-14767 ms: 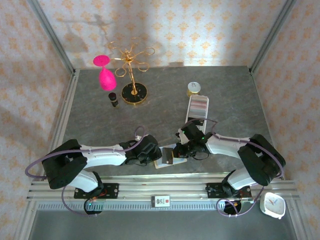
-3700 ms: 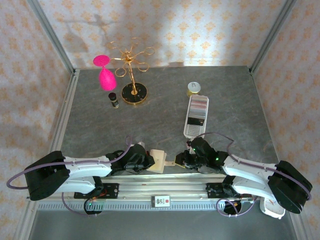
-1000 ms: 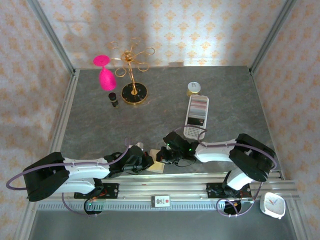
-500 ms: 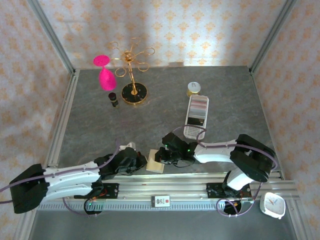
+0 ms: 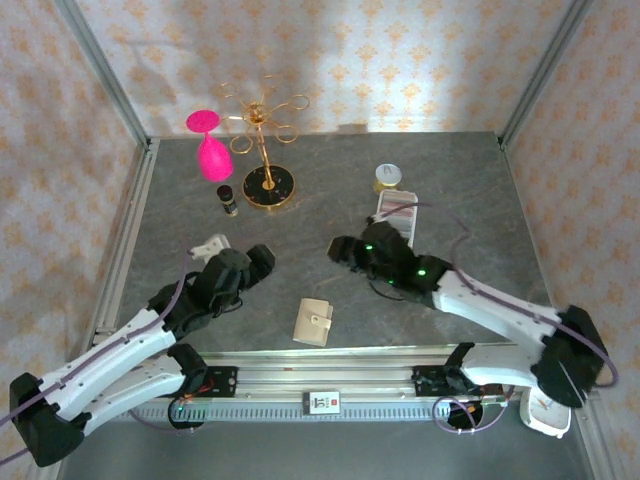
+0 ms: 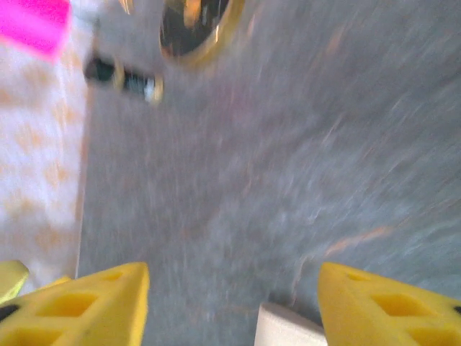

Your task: Put the credit cards into the card holder

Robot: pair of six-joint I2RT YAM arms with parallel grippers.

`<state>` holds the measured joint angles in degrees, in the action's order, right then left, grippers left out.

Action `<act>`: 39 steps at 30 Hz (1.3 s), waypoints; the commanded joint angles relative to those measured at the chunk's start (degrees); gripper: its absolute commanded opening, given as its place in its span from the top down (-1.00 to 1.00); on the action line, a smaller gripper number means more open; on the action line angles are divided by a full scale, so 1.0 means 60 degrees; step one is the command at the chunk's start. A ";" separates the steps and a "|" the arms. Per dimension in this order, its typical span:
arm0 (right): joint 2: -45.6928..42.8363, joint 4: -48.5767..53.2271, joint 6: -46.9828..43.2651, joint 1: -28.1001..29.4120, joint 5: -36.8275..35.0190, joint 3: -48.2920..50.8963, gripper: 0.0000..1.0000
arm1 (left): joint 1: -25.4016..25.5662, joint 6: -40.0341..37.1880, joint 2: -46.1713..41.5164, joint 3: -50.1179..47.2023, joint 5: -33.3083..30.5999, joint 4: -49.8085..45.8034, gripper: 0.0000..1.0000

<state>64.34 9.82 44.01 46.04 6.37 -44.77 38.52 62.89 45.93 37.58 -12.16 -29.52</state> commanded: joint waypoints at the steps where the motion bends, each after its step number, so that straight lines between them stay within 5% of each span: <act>1: -0.1480 0.0112 -0.1617 -0.0521 -0.2049 0.0590 -0.38 | -0.0817 -0.2112 0.0493 0.0612 -0.1538 -0.0204 -0.99; 4: -0.2716 -0.1032 -0.3191 -0.0543 -0.4025 0.1284 -0.61 | -0.1823 -0.3204 0.0960 0.0811 -0.2032 0.0668 -0.98; 9: -0.3177 -0.2516 -0.6468 -0.1096 -0.5925 0.2013 -0.72 | -0.3267 -0.4732 0.1358 0.0513 -0.3533 0.2406 -0.98; 14: -0.3052 -0.6104 -0.7551 -0.3706 -0.4028 0.4154 -0.75 | -0.4686 -0.7535 0.1861 -0.0673 -0.3557 0.5656 -0.99; 19: -0.1900 -0.8807 -0.7340 -0.6097 -0.2430 0.5769 -0.80 | -0.6248 -0.8285 0.2178 -0.2040 -0.2632 0.7841 -0.99; 28: 0.1105 -1.2266 -0.7833 -0.6353 -0.1668 0.6176 -0.92 | -0.6890 -0.9047 0.3054 -0.4336 -0.0937 1.1765 -0.99; 39: 0.3426 -1.3526 -0.8181 -0.7334 0.0040 0.5469 -0.93 | -0.6906 -1.0000 0.5081 -0.4612 0.1749 1.6400 -0.99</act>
<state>82.50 -65.04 -4.62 3.53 2.48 -11.38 -2.42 5.13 73.80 9.89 -9.04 56.64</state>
